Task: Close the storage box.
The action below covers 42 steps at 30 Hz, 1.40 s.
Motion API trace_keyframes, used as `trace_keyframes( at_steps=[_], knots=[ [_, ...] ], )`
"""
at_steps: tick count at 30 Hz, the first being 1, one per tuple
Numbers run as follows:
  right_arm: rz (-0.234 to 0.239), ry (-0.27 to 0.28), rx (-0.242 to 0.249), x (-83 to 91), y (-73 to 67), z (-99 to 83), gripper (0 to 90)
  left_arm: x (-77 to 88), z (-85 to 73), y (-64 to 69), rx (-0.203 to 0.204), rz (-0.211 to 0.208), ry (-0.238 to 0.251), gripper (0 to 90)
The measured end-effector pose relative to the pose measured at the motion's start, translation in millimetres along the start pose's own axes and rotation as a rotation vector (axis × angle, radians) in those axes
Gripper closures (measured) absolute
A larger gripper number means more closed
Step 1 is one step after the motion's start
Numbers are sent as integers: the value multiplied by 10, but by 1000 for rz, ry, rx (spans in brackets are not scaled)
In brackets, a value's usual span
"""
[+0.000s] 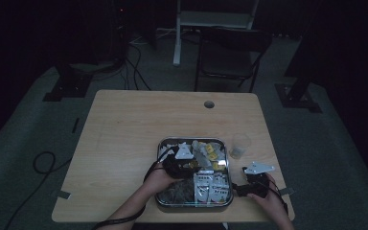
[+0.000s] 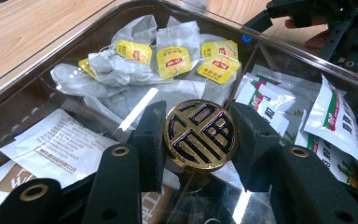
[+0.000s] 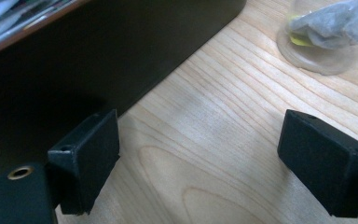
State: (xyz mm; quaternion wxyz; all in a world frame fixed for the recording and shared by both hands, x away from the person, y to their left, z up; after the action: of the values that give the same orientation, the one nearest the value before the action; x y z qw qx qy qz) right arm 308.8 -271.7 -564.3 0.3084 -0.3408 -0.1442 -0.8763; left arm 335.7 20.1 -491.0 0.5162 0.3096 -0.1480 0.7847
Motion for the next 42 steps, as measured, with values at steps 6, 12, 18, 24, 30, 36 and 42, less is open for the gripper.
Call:
trace_keyframes(
  at_steps=[6, 12, 18, 24, 30, 36, 42],
  knots=[
    [0, 0, 0, 0, 0, 0, 121, 5, -5, 1, 13, -13, 8, 595],
    [0, 0, 1, 0, 1, 0, 121, 12, -9, 19, 8, -18, 4, 594],
    [0, 1, 2, 0, 1, 0, 121, 5, -29, 13, 20, -26, 8, 594],
    [0, 0, 2, 0, 1, 0, 121, 4, -29, -1, 14, -39, 7, 591],
    [0, 0, 2, 0, 1, 0, 121, 8, -26, -23, 28, -46, 13, 470],
    [0, 1, 2, 0, 1, 0, 121, 70, -56, -30, 43, -55, 18, 278],
    [0, 0, 2, 0, 1, 0, 121, 178, -40, -40, 65, -52, 42, 199]
  ],
)
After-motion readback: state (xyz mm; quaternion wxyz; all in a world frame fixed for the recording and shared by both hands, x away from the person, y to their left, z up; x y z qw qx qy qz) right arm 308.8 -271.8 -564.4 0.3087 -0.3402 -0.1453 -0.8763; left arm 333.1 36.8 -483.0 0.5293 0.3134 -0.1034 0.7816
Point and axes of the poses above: each handheld gripper's, and its own axes: x roughly backward along the jaws, z roughly out of its top, y roughly to its right, the point moved 2 cm from there along -x, roughly forward along the jaws, and after that the axes turned 4 degrees about -z, right-handed, at the moved point
